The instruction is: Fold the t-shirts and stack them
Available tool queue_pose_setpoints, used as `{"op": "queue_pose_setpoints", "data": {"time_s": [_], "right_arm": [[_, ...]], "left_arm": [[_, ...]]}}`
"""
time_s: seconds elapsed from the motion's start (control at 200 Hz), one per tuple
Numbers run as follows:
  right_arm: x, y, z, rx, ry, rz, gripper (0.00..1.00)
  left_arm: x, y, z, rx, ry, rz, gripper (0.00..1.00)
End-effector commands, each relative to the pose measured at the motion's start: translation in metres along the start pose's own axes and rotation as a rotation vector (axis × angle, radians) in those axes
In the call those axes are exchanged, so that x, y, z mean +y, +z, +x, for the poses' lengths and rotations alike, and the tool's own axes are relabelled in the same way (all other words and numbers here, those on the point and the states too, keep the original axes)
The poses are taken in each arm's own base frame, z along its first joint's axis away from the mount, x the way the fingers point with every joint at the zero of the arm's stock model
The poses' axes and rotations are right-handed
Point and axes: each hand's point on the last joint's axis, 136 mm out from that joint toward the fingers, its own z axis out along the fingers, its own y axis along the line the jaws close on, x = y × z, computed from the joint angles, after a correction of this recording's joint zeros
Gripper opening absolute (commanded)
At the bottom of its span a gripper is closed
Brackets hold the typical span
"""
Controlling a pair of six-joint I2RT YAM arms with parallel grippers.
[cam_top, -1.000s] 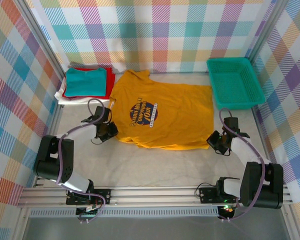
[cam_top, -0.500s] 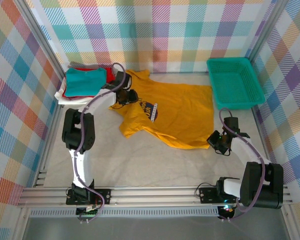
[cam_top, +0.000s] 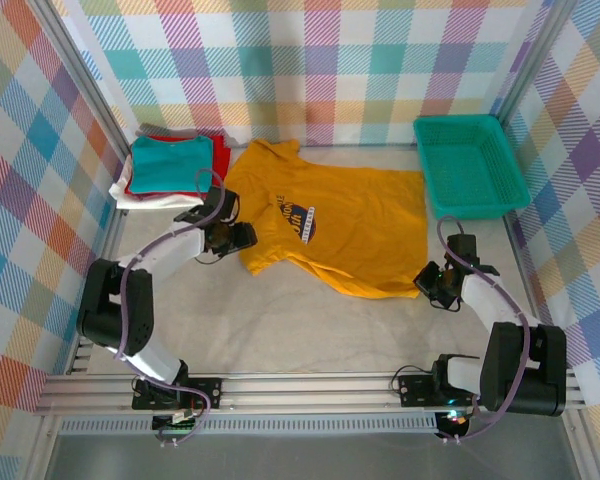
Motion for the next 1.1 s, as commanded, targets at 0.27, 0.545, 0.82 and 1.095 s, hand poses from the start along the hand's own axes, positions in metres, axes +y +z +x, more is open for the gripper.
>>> {"op": "queue_pose_setpoints", "data": {"time_s": [0.27,0.545,0.82,1.095], "right_arm": [[0.008,-0.012,-0.009,-0.037,-0.027,-0.023,0.00],[0.002,-0.014,-0.006,-0.036,-0.018,0.003,0.00],[-0.004,-0.011,-0.007,-0.040,-0.005,0.019,0.00],[0.003,-0.006,-0.009,-0.023,-0.011,-0.004,0.00]], "left_arm": [[-0.002,0.045,0.025,0.079,-0.023,0.018,0.20],[0.026,-0.037,0.033,-0.042,-0.064,-0.067,0.00],[0.042,-0.099,0.142,0.062,-0.191,0.005,0.00],[0.021,-0.120,0.166,0.036,-0.047,0.026,0.54]]}}
